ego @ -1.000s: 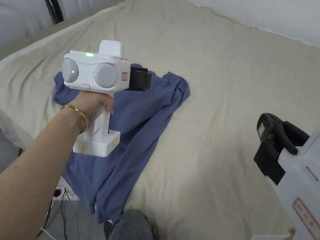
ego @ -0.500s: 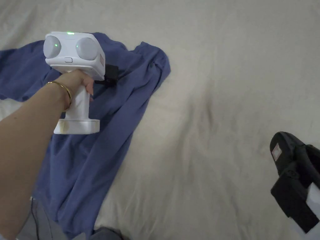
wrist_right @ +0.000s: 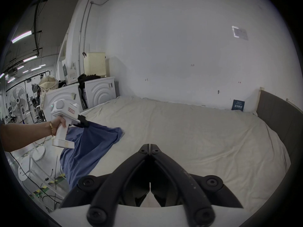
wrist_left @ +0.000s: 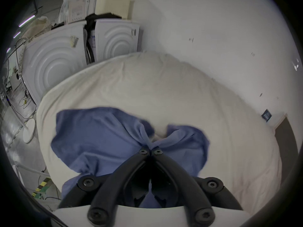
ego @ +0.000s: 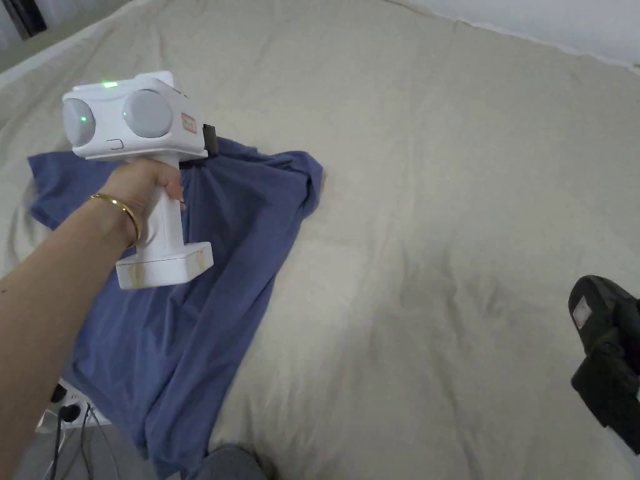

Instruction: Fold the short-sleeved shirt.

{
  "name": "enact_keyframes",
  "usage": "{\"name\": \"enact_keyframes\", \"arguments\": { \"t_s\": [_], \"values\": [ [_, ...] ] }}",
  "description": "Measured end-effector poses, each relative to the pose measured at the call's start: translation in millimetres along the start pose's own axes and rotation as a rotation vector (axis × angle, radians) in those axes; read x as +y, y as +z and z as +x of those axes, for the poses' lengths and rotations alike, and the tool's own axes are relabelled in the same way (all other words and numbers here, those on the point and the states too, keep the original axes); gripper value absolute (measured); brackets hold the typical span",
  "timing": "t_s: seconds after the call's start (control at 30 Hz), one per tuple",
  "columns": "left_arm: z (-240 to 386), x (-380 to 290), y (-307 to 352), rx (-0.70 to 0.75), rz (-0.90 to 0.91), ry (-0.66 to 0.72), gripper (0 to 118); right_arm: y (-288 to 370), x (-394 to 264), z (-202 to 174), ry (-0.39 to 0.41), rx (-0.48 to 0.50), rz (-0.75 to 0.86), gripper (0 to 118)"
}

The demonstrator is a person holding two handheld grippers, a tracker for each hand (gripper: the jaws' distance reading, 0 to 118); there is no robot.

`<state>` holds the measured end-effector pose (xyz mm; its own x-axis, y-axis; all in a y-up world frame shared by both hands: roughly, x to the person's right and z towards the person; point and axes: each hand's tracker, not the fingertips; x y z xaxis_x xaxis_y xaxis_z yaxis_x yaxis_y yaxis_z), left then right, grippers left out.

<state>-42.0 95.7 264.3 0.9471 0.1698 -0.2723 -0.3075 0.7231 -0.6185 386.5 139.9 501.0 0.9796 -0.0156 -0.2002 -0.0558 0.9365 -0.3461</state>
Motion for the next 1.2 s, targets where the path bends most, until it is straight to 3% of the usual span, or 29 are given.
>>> {"name": "enact_keyframes", "arguments": {
  "t_s": [0.13,0.3,0.4,0.57,0.87,1.07,1.2],
  "values": [
    [-4,21,77,-0.066,0.100,0.068,0,38,4,1,0.003,-0.011,0.059,1],
    [18,46,184,-0.159,0.291,-0.048,0,82,5,3,-0.012,-0.015,0.120,1],
    [47,65,250,-0.258,0.393,-0.046,0,107,6,8,-0.018,-0.025,0.160,1],
    [109,96,347,-0.334,0.572,-0.163,0,149,11,21,-0.020,-0.074,0.242,1],
    [216,155,423,-0.509,0.660,-0.181,0,206,14,56,-0.039,-0.249,0.328,1],
    [303,163,421,-0.586,0.632,-0.211,0,241,3,78,-0.050,-0.376,0.325,1],
    [346,126,397,-0.632,0.554,-0.264,0,261,-5,89,-0.065,-0.446,0.317,1]
  ]
}}
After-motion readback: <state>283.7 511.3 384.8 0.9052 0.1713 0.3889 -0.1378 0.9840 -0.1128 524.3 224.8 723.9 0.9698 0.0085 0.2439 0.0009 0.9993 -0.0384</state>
